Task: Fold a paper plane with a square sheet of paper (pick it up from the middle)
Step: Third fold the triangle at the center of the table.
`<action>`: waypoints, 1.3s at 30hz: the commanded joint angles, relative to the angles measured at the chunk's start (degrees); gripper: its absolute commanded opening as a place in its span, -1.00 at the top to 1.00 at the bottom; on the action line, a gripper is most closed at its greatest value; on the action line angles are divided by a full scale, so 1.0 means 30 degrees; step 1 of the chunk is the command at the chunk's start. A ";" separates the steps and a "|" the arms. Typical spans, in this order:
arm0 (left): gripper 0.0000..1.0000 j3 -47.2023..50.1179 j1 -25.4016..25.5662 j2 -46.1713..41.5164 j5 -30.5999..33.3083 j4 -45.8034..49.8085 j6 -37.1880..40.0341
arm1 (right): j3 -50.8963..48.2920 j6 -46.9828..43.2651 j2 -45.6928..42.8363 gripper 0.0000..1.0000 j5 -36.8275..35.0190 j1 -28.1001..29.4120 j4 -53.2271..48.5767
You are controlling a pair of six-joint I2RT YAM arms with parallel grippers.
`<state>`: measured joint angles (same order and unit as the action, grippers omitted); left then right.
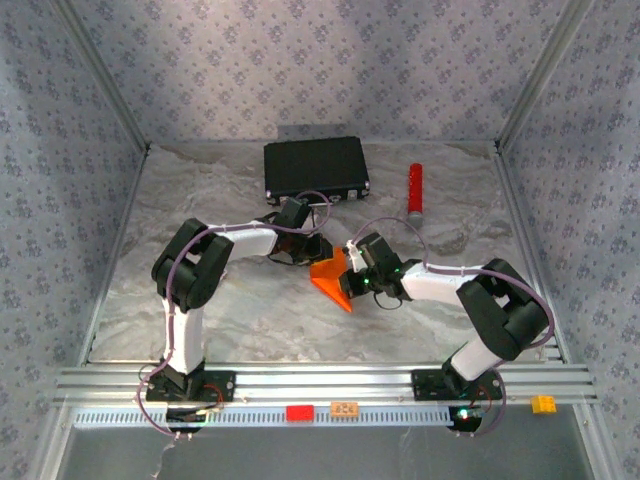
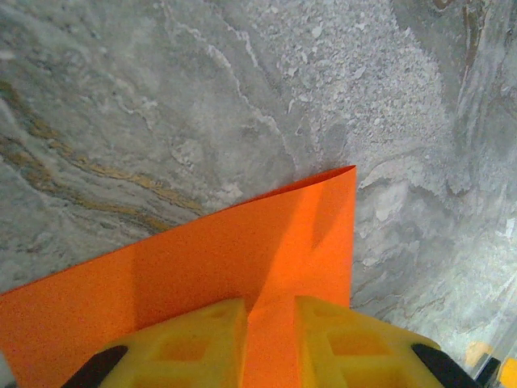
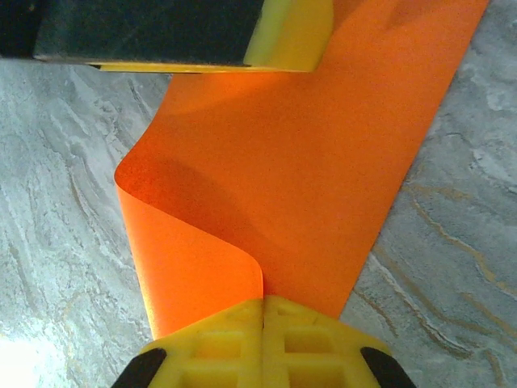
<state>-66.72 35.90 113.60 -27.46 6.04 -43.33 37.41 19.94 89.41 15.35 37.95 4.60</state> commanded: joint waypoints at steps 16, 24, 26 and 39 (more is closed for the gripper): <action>0.55 -0.0027 0.0195 0.0686 0.0252 0.0849 0.0080 | 0.0297 -0.0115 0.0672 0.99 -0.0331 -0.0129 -0.0453; 0.55 -0.0085 0.0199 0.0717 0.0249 0.0856 0.0106 | 0.0246 -0.0085 0.0872 0.99 -0.0365 -0.0111 -0.0419; 0.55 -0.0129 0.0195 0.0717 0.0222 0.0856 0.0132 | 0.0260 -0.0071 0.0931 0.99 -0.0360 -0.0112 -0.0449; 0.45 -0.2006 0.0105 0.0115 0.0493 0.2034 0.1272 | 0.0137 0.0147 0.1194 0.99 -0.0432 -0.0078 -0.0332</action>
<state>-70.24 36.12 114.45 -26.98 9.39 -41.63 37.45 19.99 91.24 15.18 37.95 5.15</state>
